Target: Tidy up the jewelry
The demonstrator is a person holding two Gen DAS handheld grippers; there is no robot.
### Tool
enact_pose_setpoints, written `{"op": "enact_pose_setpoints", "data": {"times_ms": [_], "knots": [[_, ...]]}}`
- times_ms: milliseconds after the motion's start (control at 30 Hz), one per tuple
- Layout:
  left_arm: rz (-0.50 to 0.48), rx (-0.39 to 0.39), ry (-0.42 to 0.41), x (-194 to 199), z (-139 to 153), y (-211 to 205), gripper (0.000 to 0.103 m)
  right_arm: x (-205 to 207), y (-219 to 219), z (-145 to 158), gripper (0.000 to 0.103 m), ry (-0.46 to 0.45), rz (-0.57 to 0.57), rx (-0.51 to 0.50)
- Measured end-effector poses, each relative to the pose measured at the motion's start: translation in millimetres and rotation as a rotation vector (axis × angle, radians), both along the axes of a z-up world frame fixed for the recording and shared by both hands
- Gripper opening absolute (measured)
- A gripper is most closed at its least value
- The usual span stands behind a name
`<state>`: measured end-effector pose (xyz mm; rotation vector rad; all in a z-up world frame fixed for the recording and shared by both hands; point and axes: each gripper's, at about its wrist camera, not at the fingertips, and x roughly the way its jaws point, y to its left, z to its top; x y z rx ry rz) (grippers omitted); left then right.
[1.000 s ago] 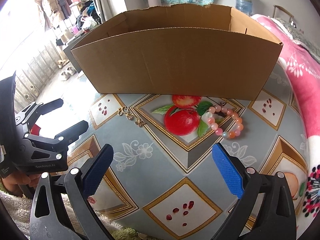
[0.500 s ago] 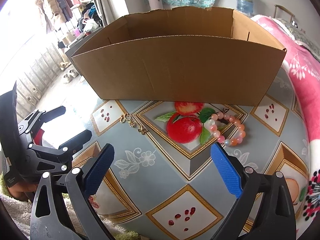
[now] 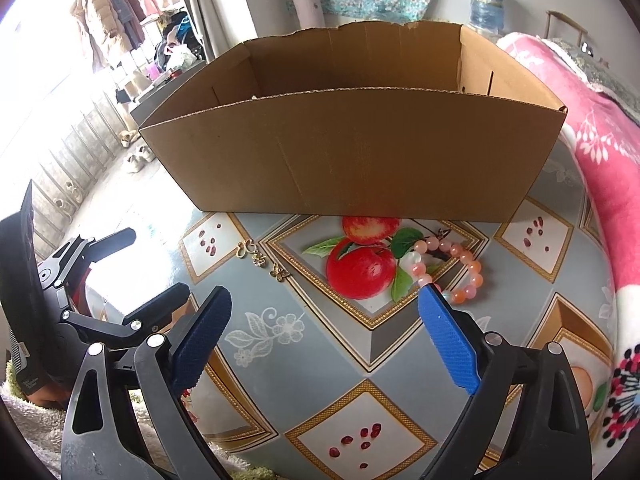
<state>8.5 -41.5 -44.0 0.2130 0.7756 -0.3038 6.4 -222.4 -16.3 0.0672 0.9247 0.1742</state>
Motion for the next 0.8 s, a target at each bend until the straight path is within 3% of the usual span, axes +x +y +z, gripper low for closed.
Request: {"op": "enact_pose_setpoints", "data": {"times_ms": [367,433,567,800], "knots": [[-0.089,0.021,-0.021,4,-1,-16,0.086,14,-16,-2,0.078,0.012,-0.002,0.074],[-0.119,0.048,-0.033,6,-1,-21,0.079,17,-15,-4,0.073,0.025,0.013,0.083],[-0.146,0.147,-0.067,14,-6,-30,0.068,22,-8,-9,0.058,0.052,0.071,0.087],[-0.163,0.102,0.009,26,-15,-27,0.046,29,26,-23,0.028,0.091,0.188,-0.023]]}}
